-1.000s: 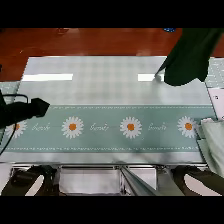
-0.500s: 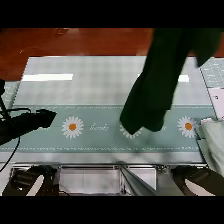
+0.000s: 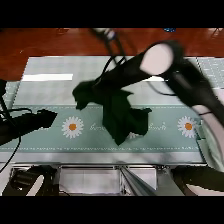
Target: Fold the shirts.
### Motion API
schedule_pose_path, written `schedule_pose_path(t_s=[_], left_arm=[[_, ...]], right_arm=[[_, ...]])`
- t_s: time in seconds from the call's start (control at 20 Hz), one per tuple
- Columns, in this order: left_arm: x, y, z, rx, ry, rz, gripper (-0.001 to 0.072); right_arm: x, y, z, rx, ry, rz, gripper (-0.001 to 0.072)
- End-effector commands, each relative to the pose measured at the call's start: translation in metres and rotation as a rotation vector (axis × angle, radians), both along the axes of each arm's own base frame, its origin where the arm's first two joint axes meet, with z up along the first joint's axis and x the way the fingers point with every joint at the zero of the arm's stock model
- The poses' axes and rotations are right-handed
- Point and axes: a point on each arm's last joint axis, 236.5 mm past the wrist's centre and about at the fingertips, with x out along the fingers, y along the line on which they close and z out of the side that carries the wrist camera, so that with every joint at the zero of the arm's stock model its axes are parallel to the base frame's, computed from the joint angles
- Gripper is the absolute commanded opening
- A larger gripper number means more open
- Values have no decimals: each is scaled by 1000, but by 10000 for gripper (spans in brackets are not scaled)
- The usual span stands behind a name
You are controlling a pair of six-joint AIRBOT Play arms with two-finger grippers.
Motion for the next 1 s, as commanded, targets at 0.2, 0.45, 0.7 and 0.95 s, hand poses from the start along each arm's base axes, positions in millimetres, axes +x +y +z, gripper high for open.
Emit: schedule_pose_path(t_s=[0.2,0.45,0.7,0.95], left_arm=[[0,-2,-1,-5,7,-4,509],[1,-2,-4,-2,20,-4,509],[-1,3,-9,30,31,-10,509],[-12,2,-58,17,183,19,509]], right_arm=[[-19,35,-132,-131,275,-23,127],[35,-39,-95,-214,134,-140,411],[93,-251,-23,-243,63,-569,407],[17,-374,-98,-75,273,-966,407]])
